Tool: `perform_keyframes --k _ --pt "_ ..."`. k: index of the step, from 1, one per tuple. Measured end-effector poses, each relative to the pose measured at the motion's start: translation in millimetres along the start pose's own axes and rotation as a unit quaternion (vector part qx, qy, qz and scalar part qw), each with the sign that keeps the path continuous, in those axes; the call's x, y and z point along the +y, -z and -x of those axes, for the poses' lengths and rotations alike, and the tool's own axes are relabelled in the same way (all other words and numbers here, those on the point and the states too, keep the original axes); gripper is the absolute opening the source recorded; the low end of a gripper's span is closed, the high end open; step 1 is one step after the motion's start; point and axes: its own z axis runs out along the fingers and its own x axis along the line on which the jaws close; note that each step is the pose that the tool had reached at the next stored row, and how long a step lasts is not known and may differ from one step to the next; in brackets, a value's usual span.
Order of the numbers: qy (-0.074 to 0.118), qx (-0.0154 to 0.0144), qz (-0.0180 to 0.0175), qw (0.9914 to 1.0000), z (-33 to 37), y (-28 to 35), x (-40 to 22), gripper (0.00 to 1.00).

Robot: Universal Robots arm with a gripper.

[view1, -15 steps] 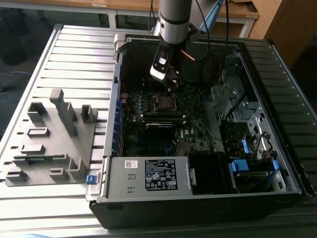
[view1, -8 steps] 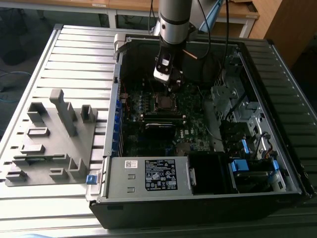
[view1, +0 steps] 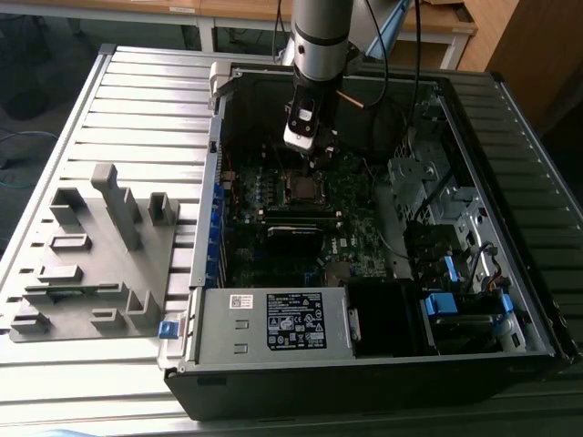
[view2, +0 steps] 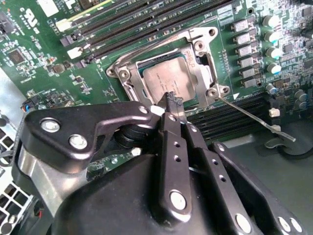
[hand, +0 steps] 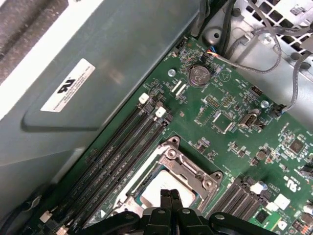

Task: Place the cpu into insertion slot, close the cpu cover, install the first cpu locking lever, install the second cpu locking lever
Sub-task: 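Close the cpu cover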

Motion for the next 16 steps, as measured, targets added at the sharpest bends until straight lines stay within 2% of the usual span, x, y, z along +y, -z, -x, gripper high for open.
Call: perform_keyframes --k 3,5,8,12,16 --pt "0.007 0.0005 0.0001 0.99997 0.0 0.0 0.0 0.11" --pt "0.021 0.0013 0.0002 0.99979 0.0 -0.1 0.0 0.11" --pt "0.045 0.0029 0.0004 0.99896 0.0 -0.2 0.0 0.11" --pt "0.081 0.0051 0.0007 0.99671 0.0 -0.4 0.0 0.11" --pt "0.117 0.0074 0.001 0.99305 0.0 -0.5 0.0 0.11"
